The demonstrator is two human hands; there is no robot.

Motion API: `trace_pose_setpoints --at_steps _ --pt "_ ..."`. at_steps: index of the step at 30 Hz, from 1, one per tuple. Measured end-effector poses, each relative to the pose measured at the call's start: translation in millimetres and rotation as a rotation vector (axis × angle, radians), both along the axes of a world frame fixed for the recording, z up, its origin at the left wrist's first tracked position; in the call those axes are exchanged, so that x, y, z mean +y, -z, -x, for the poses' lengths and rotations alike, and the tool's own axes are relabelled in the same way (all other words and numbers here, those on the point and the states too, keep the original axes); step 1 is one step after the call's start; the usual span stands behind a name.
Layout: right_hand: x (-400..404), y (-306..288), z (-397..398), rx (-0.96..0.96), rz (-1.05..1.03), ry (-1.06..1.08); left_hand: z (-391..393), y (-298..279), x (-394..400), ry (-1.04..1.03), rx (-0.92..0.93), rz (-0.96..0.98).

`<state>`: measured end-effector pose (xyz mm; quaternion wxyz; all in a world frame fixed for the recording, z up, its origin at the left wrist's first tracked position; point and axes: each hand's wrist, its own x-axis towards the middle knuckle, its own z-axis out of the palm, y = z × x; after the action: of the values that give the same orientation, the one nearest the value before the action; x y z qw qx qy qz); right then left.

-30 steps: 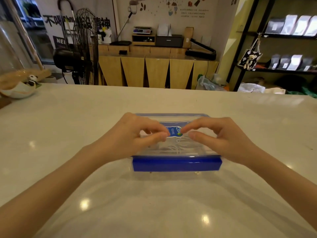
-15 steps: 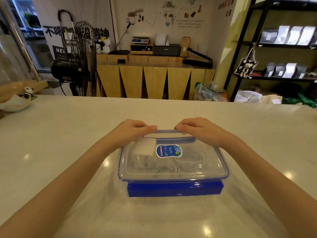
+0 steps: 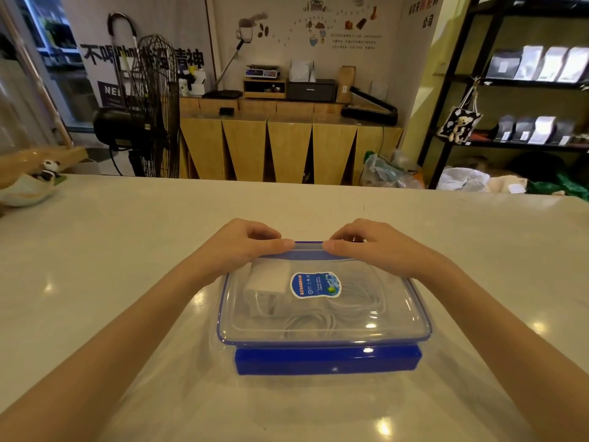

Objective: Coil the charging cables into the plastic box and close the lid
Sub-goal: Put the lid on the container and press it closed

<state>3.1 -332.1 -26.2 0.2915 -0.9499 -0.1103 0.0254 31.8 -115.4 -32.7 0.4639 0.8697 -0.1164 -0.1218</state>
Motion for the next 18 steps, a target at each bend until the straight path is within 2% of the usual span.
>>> trace_pose_setpoints --at_steps 4,8,18 --pt "-2.1 0.6 1.8 -0.055 -0.112 -0.028 2.5 -3.3 -0.4 0.018 0.001 -0.003" --pt "-3.0 1.4 5.2 -0.021 -0.282 -0.018 3.8 -4.8 1.1 0.038 -0.04 0.033" --pt "-5.0 2.5 6.3 -0.071 -0.367 -0.024 3.1 -4.7 3.2 0.055 -0.183 0.03"
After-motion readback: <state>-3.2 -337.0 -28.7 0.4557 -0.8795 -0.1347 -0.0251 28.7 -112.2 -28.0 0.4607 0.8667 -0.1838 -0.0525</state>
